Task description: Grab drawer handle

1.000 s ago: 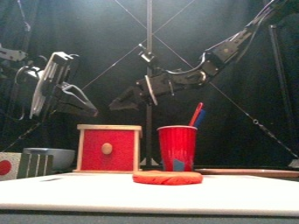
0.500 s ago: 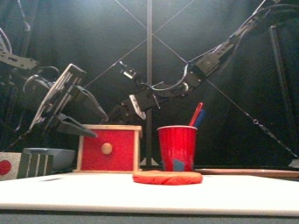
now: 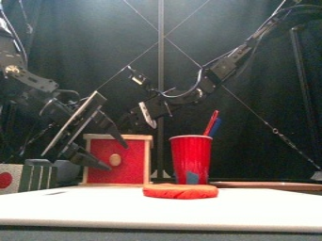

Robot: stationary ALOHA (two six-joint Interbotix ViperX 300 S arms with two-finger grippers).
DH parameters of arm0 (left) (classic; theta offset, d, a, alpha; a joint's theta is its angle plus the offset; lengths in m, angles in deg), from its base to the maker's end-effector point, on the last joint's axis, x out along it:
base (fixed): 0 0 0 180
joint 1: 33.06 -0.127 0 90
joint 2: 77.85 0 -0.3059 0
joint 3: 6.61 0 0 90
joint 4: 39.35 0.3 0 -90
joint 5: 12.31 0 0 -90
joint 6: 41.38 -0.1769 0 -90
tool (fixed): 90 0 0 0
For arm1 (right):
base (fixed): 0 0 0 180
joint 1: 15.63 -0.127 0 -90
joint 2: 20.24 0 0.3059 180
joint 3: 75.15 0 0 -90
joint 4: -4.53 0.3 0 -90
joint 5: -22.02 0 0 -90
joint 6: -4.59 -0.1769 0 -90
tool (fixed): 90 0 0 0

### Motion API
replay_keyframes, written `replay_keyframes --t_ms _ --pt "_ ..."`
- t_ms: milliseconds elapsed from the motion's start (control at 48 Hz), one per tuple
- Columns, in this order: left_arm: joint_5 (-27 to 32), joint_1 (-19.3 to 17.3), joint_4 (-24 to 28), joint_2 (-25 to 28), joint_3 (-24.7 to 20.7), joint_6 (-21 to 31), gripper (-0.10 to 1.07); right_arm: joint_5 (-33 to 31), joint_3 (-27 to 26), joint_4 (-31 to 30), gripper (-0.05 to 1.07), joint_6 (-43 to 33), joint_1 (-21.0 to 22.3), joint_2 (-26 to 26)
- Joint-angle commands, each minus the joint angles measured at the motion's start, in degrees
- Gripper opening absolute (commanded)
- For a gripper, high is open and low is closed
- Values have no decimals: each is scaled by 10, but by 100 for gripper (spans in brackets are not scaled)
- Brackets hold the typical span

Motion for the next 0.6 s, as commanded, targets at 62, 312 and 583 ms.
replay_keyframes --t_ms 62,312,583 --pt "-38 -3 -31 17 -17 -4 89 -4 -4 0 2 -1 -3 9" --pt "-48 -4 -38 32 -19 -5 87 -4 -4 0 2 -2 -4 9" --pt "-50 -3 -38 32 -19 -5 65 -6 -2 3 2 -3 -5 8"
